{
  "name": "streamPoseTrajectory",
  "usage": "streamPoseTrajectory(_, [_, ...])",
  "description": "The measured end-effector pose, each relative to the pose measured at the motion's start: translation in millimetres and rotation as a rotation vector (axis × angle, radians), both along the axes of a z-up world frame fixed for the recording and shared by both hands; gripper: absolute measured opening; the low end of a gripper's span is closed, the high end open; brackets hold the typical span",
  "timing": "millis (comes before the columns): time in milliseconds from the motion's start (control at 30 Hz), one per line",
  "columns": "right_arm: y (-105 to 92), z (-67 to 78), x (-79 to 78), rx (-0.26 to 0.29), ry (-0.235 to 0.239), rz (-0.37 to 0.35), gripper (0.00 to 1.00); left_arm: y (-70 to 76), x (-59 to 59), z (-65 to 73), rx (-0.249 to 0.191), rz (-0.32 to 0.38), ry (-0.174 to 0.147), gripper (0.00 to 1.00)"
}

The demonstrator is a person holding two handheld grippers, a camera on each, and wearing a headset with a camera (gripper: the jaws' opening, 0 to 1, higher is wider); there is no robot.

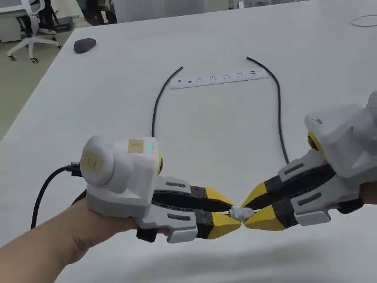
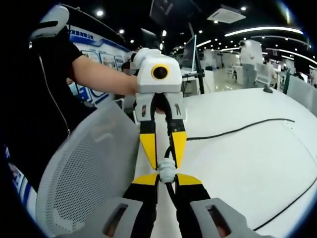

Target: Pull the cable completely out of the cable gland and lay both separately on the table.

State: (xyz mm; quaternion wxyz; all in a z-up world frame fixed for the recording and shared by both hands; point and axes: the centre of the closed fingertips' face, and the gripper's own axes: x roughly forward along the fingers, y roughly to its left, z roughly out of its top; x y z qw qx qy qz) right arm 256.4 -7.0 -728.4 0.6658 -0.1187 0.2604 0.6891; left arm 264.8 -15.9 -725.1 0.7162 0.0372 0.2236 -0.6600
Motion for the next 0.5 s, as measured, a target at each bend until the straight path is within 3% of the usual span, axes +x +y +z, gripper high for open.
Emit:
streamPoseTrajectory(67, [0.5, 0.6, -0.7, -0.005, -0.046, 0.009, 0.07, 0.6, 0.0, -0.1, 0.001, 0.004, 0.004, 0.15])
streamPoseTrajectory(167, [1.1, 0.2, -0.3, -0.016, -0.124, 0.021, 0.07, 1.6, 0.7, -1.0, -0.001, 0.022, 0.044, 0.15])
streamPoseTrajectory(233, [0.5, 0.2, -1.0, -0.020, -0.147, 0.020, 0.07, 1.6, 1.7, -1.1, -0.007, 0.029, 0.061, 0.15])
streamPoseTrajectory(300, [-0.2, 0.9, -1.4, -0.018, -0.161, 0.019, 0.06, 1.1, 1.7, -0.4, -0.016, 0.043, 0.100, 0.15])
streamPoseTrajectory(367, [-0.6, 1.9, 0.0, -0.017, -0.192, 0.016, 0.06, 1.0, 3.3, 0.2, -0.022, 0.051, 0.113, 0.15])
streamPoseTrajectory(400, [-0.6, 3.1, 1.2, -0.017, -0.240, 0.024, 0.06, 0.6, 3.8, 1.1, -0.030, 0.063, 0.145, 0.15])
streamPoseTrajectory(500, [-0.6, 4.7, 0.5, -0.015, -0.291, 0.024, 0.06, 1.0, 5.8, 2.7, -0.045, 0.074, 0.183, 0.15])
